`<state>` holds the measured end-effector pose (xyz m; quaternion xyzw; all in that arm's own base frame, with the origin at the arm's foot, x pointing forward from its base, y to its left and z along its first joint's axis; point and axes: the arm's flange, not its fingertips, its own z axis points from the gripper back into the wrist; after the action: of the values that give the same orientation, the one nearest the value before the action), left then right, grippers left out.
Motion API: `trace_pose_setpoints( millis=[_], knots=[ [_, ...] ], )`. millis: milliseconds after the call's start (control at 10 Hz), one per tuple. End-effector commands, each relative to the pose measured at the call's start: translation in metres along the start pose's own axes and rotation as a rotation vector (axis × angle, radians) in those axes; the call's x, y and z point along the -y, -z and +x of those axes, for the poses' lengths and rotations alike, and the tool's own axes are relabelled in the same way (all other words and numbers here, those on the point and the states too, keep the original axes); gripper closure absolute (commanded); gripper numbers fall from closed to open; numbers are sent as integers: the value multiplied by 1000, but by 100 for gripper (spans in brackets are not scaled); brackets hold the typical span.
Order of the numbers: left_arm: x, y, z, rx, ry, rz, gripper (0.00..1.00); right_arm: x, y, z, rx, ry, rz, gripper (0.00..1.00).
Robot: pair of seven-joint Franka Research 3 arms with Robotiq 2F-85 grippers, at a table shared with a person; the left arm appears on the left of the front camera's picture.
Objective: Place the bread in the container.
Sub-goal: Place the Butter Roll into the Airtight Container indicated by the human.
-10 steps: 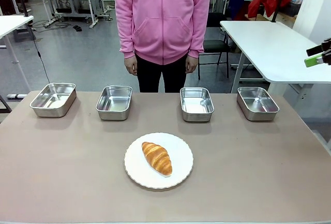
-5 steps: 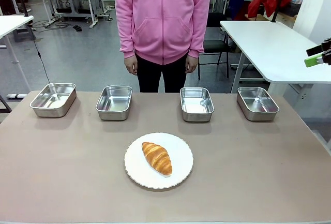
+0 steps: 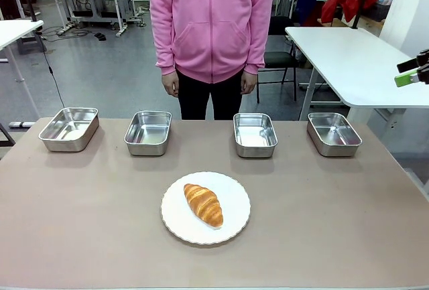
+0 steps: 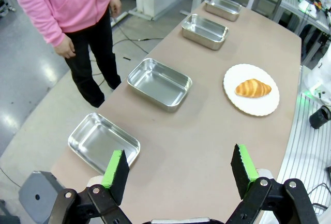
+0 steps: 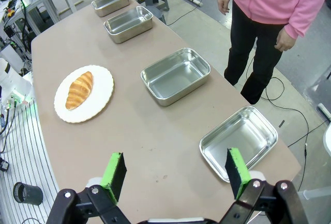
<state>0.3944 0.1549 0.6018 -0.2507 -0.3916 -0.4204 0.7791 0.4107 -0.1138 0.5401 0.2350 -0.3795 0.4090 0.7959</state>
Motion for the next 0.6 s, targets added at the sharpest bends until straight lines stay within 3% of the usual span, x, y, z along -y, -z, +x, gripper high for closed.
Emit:
trace_pose_setpoints(
  millis=[0, 500],
  knots=[
    [1, -1, 0, 3, 1, 0, 0, -1, 0, 2, 5, -5, 2, 0],
    [1, -1, 0, 3, 1, 0, 0, -1, 0, 2, 5, -5, 2, 0]
  ],
)
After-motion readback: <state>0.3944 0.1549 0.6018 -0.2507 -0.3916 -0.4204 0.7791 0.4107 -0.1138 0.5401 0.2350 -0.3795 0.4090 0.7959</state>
